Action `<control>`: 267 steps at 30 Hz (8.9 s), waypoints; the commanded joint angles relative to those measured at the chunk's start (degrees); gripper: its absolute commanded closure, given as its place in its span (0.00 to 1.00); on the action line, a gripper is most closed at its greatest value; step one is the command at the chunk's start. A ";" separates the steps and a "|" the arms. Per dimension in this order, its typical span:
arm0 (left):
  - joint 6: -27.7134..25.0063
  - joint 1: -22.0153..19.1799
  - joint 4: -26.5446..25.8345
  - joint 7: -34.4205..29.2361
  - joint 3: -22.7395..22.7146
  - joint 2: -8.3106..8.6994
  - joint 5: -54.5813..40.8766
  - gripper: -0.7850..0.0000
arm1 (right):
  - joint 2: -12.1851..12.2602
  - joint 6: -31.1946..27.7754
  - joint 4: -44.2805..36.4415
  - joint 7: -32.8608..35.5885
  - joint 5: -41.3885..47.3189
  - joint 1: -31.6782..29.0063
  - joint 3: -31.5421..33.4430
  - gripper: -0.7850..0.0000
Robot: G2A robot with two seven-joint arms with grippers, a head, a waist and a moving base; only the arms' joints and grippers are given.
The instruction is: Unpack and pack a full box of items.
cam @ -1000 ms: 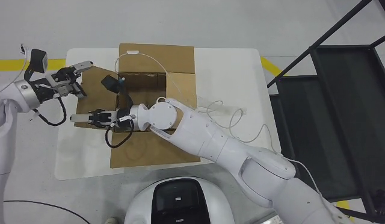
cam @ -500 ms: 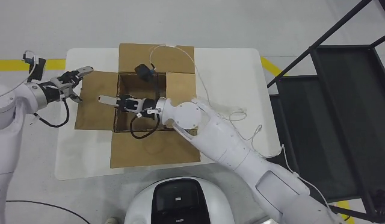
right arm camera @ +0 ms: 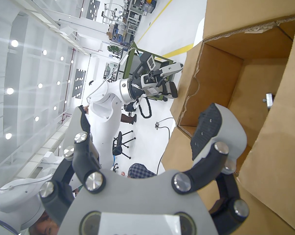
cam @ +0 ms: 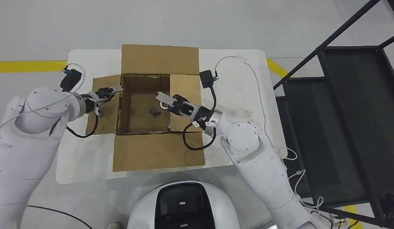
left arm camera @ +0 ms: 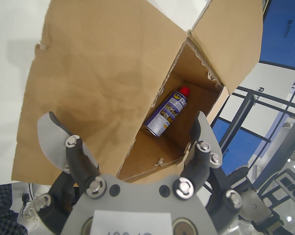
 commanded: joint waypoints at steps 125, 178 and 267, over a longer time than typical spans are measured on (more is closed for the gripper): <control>-56.63 -27.40 38.13 0.59 32.54 -23.86 -37.52 0.00 | 6.93 5.32 -9.25 14.12 5.29 -10.88 4.23 0.00; -57.93 0.93 9.34 -8.99 -9.96 -11.68 -33.16 0.00 | 7.02 23.36 -4.15 0.66 -29.79 2.43 -4.82 0.00; -57.93 0.93 9.34 -8.99 -9.96 -11.68 -33.16 0.00 | -6.21 49.59 40.07 5.16 -27.08 28.56 -25.29 0.02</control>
